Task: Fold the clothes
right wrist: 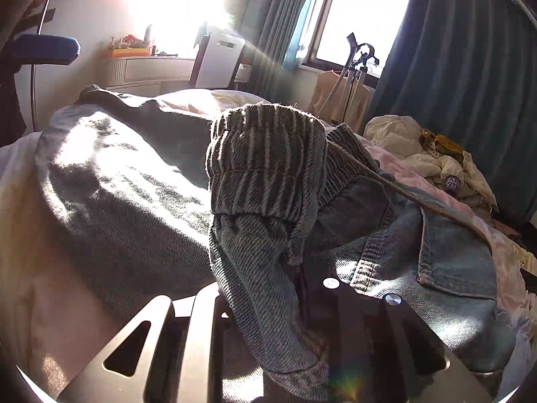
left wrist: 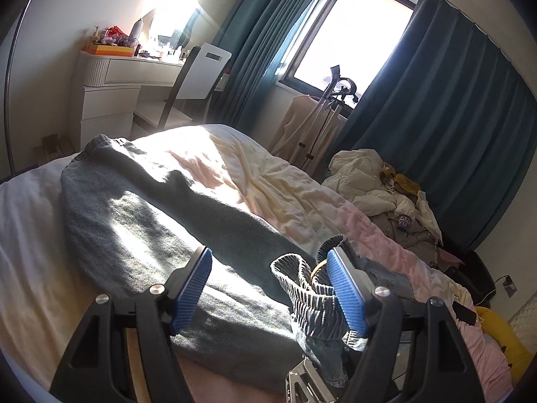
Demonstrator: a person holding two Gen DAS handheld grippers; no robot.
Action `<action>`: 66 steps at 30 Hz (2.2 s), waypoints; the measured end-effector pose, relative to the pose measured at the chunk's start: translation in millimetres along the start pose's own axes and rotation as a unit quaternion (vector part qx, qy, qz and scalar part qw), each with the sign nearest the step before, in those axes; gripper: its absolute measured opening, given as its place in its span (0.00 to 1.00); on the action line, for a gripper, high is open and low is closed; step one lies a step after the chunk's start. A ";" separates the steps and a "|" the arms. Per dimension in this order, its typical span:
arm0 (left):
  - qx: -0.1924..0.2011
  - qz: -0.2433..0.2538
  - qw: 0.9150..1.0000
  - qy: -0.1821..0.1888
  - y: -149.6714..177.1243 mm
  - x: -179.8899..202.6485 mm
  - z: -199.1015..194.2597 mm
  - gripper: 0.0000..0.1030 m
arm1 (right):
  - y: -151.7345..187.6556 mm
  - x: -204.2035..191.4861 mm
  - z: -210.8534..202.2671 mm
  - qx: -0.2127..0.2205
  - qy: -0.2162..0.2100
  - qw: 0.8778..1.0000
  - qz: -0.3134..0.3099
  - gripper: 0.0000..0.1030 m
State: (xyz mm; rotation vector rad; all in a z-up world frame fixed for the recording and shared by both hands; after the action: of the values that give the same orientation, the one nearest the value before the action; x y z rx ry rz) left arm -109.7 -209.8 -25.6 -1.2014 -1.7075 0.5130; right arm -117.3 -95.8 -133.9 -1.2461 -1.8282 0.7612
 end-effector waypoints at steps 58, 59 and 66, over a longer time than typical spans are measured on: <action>-0.157 -0.049 0.986 -0.030 84.7 28.2 93.4 0.40 | 68.4 246.4 2.4 -0.163 -0.057 0.947 0.272 0.74; -0.151 -0.050 0.987 -0.028 83.0 29.3 90.3 0.35 | 66.5 244.7 -0.9 -0.156 -0.051 0.951 0.262 0.74; -0.099 -0.059 0.993 -0.016 66.1 32.2 51.4 0.29 | 44.2 229.1 -31.8 -0.085 -0.029 0.974 0.207 0.74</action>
State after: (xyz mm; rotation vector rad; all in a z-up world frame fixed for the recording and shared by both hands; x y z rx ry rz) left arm -124.3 -143.9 -84.7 -1.2279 -1.8789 0.2976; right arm -118.4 135.9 -92.2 -1.7687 -1.7254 0.8839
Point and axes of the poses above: each gripper's, at about its wrist camera, not at the fingertips, and z roughly the way its jaws point, x to its right, y to its underside, the point moved 6 cm from there along z, roughly the way its jaws point, and after that the axes turned 5 degrees about y, right-handed, at the moved point
